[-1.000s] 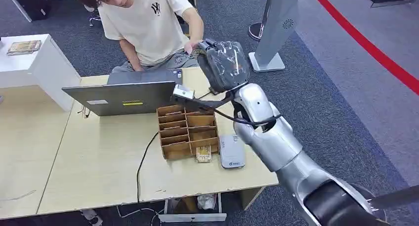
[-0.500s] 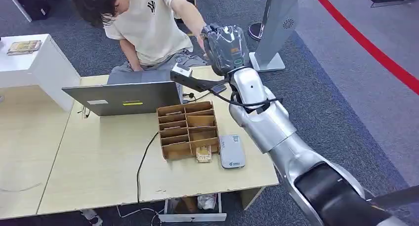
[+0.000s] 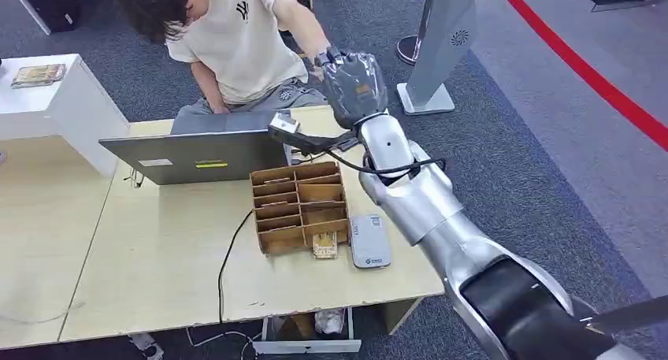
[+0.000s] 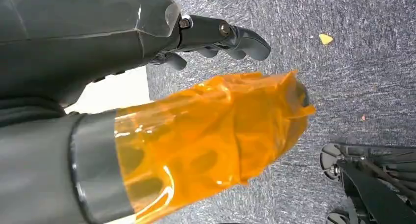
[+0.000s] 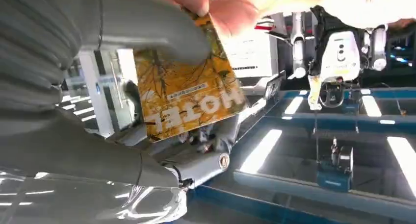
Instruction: Pass the card to the sensor for recognition and then transmit it.
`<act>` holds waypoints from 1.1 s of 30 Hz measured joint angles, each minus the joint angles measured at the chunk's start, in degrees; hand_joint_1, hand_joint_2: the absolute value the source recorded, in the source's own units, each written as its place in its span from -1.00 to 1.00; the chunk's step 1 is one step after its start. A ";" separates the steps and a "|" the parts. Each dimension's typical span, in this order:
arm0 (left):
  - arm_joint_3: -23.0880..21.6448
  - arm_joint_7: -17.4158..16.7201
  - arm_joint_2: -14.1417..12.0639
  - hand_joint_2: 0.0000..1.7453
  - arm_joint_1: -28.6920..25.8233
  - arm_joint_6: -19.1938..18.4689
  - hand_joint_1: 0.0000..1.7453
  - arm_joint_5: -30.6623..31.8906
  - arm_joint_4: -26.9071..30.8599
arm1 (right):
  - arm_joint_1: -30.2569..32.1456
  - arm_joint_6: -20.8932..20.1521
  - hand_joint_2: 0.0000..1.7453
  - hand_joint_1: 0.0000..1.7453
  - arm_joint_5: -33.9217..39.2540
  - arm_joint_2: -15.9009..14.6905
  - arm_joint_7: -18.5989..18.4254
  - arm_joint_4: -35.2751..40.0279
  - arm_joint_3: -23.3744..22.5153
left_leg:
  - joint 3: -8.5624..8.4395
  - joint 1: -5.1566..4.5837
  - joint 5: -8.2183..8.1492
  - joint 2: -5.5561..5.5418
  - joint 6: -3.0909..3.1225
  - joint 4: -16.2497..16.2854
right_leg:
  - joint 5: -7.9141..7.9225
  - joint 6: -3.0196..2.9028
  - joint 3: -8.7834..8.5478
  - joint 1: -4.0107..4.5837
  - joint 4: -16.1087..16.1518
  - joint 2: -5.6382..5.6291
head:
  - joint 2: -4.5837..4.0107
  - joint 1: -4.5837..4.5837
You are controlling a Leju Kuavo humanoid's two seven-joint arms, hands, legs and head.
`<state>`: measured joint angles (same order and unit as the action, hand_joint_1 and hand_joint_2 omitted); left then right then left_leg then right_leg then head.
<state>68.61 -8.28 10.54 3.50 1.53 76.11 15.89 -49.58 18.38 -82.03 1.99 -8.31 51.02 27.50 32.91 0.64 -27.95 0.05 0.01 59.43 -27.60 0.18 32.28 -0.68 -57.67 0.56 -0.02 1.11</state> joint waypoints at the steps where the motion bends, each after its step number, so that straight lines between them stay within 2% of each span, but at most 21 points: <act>1: 0.00 0.00 -0.02 -1.00 0.00 0.00 -1.00 -0.02 0.00 | 0.00 -0.29 1.00 -1.00 0.00 0.00 0.00 -0.44 0.04 | 0.00 0.00 0.00 0.00 0.00 0.00 | 0.00 0.00 0.00 0.00 0.00 0.00 | 0.00 0.00; 10: 0.00 -0.02 -0.07 -1.00 -0.01 0.00 -1.00 -0.33 0.00 | 0.27 0.96 1.00 -1.00 2.45 0.00 1.68 -3.35 -0.35 | -0.01 0.00 0.00 0.00 0.00 0.01 | 0.00 0.00 0.01 0.00 0.00 0.00 | 0.00 0.00; 15: 0.00 -0.17 0.00 -1.00 -0.03 0.11 -1.00 -0.61 0.00 | 3.17 3.26 1.00 -1.00 7.33 0.02 4.72 0.15 -1.36 | 0.00 0.00 0.00 0.00 0.00 0.00 | 0.00 0.00 0.01 0.00 0.00 0.00 | 0.00 -0.02; 18: 0.02 -0.17 0.28 -1.00 -0.11 0.35 -1.00 -1.13 0.00 | 6.79 3.95 1.00 -1.00 12.42 0.33 6.93 5.67 -2.51 | 0.01 0.00 -0.01 -0.02 0.00 0.00 | -0.01 0.00 0.01 0.00 0.00 0.02 | 0.00 0.00; 26: 0.13 0.04 1.35 -1.00 -0.25 1.14 -1.00 -2.80 0.00 | 20.77 6.14 1.00 -1.00 26.50 1.64 12.81 27.04 -3.48 | 0.02 0.00 -0.04 -0.02 -0.01 -0.01 | -0.05 0.01 0.01 0.00 0.02 0.04 | 0.00 0.00; 33: 1.16 0.68 2.12 -1.00 -0.35 2.06 -1.00 -4.35 0.00 | 32.32 7.78 1.00 -1.00 32.09 1.84 16.57 40.35 -2.42 | 0.02 0.00 -0.05 -0.02 0.00 -0.02 | -0.05 0.00 0.02 0.00 0.02 0.03 | 0.00 0.00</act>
<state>69.77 -7.61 12.66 3.15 3.59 71.76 15.89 -17.26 26.16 -49.94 3.82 8.26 91.37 25.07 32.94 0.64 -28.00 0.03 0.00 59.41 -27.65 0.19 32.30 -0.68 -57.65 0.60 -0.02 1.11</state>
